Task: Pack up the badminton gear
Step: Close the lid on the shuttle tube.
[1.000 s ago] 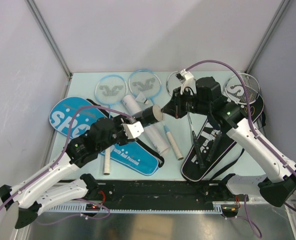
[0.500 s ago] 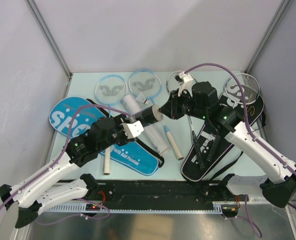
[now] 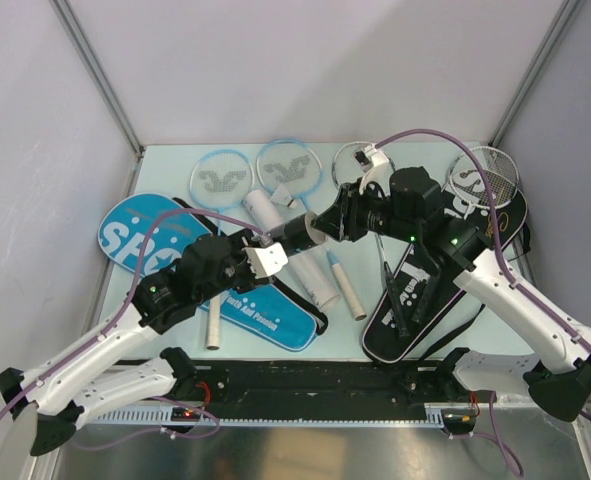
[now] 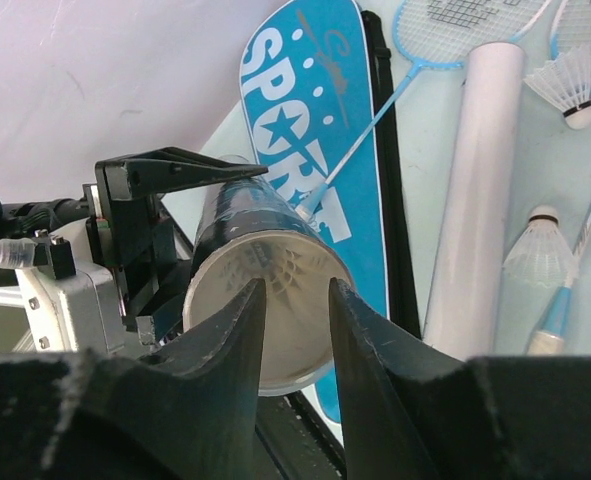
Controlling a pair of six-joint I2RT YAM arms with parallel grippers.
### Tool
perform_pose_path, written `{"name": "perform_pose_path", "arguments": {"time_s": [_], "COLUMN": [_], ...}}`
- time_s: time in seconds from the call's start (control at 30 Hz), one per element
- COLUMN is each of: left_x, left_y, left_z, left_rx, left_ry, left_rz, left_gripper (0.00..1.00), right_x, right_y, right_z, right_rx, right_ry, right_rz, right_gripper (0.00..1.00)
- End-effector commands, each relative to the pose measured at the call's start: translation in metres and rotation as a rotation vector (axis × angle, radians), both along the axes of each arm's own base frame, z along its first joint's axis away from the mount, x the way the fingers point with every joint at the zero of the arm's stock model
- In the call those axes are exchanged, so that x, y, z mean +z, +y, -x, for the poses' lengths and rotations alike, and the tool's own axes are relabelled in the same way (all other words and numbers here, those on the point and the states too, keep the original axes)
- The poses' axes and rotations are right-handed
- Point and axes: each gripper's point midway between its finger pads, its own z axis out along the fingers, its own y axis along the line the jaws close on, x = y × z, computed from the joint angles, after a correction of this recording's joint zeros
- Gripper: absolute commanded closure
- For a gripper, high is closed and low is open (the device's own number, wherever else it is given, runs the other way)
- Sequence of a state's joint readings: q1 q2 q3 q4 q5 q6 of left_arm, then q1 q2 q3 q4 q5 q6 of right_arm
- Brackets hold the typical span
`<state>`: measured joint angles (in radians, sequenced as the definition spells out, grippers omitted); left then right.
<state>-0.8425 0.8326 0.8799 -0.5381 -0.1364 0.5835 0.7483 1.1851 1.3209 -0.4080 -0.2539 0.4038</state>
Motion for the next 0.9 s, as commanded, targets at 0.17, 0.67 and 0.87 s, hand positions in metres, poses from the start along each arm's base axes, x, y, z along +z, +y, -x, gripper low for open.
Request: {"name": "perform_pose_path", "arguments": {"time_s": [0.17,0.67,0.87], "left_x": [0.083,0.106,0.121], "left_y": [-0.028,-0.039,-0.035], "left_z": [-0.005,-0.001,-0.003], "left_rx": [-0.037,-0.067,-0.036], "left_ry": [-0.116,-0.130,-0.153], "left_rz": [0.259,0.365,0.419], "left_gripper": [0.43,0.43,0.41], "right_x": [-0.039,-0.073,-0.077], "right_y": [0.033,0.061,0.064], "right_z": [0.021,0.015,0.024], "right_rx": [0.037,-0.270,-0.297], "right_ry": [0.093,0.030,0.095], "right_rz": [0.013,-0.020,-0.091], "right_gripper": [0.66,0.71,0.72]}}
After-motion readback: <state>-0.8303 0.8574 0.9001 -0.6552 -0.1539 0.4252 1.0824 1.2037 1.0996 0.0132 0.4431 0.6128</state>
